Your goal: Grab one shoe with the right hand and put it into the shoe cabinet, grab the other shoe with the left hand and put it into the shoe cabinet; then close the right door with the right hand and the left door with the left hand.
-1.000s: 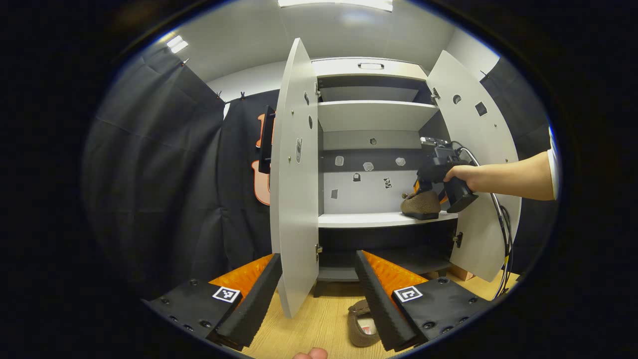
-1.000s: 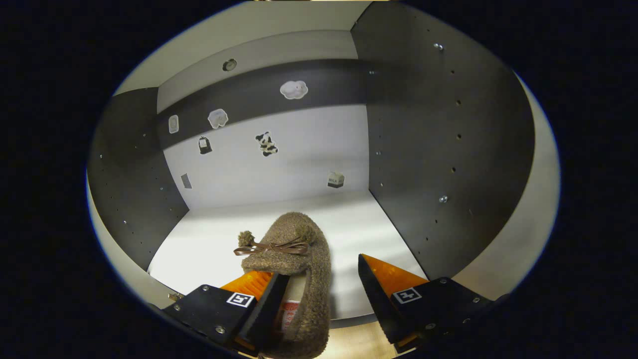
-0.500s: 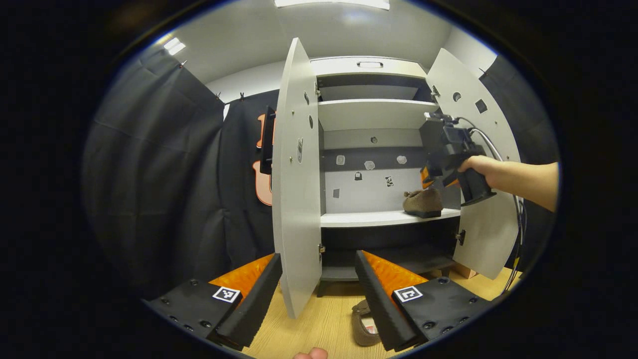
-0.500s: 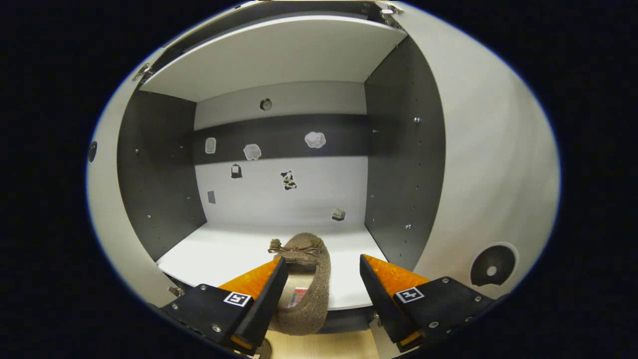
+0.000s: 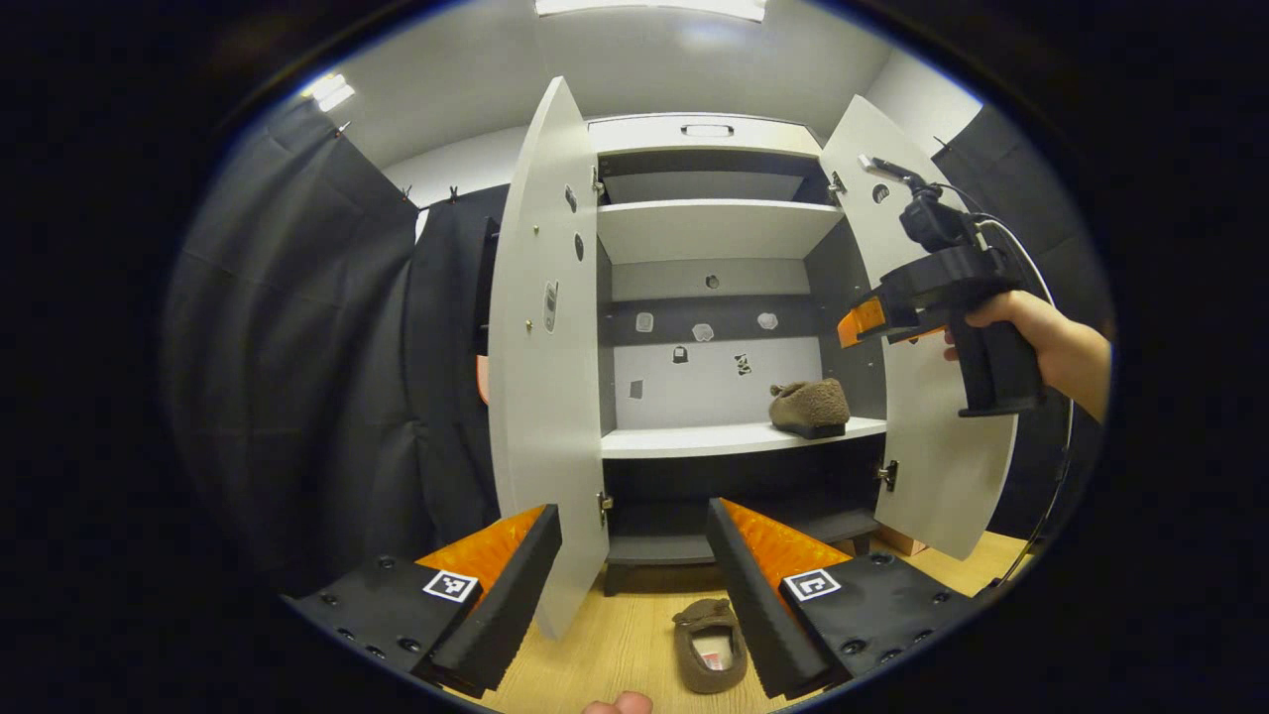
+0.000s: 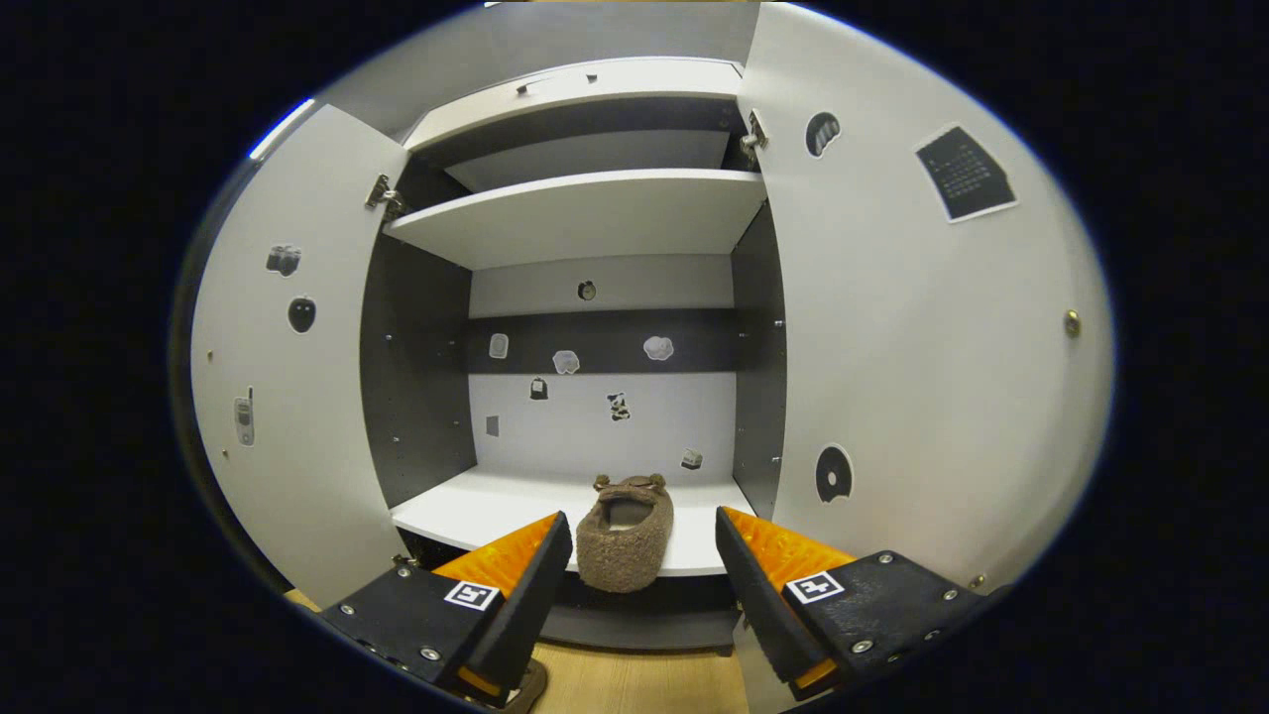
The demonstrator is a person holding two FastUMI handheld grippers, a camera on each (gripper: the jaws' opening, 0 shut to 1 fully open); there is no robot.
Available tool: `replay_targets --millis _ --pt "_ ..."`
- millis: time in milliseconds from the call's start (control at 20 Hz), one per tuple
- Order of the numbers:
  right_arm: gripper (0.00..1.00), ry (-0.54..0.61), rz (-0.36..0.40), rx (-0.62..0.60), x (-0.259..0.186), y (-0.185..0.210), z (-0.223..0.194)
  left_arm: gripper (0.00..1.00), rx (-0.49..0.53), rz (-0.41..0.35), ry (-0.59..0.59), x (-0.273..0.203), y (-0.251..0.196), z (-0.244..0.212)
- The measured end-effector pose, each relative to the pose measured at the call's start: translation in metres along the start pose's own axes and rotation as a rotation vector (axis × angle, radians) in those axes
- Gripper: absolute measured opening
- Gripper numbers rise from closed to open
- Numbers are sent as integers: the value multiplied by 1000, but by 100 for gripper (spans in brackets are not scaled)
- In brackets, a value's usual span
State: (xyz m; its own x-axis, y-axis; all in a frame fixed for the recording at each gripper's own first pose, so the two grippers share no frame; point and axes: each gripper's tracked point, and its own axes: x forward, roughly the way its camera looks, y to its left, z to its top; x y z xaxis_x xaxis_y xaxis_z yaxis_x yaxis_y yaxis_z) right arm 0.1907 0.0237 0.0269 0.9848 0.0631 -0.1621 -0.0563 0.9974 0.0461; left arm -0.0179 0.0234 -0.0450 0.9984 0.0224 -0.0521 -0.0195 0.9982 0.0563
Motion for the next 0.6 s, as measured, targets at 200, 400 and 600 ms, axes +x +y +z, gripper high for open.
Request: replay_targets --millis 200,400,600 --pt "90 -44 -19 0 -45 -11 -24 96 -27 -39 16 0 -19 -3" --pt "89 -43 -45 31 -81 -25 -49 96 -59 -74 61 -3 -35 -14" --pt "89 -73 -86 1 -113 -41 -61 99 -92 -75 120 -3 -41 -31"
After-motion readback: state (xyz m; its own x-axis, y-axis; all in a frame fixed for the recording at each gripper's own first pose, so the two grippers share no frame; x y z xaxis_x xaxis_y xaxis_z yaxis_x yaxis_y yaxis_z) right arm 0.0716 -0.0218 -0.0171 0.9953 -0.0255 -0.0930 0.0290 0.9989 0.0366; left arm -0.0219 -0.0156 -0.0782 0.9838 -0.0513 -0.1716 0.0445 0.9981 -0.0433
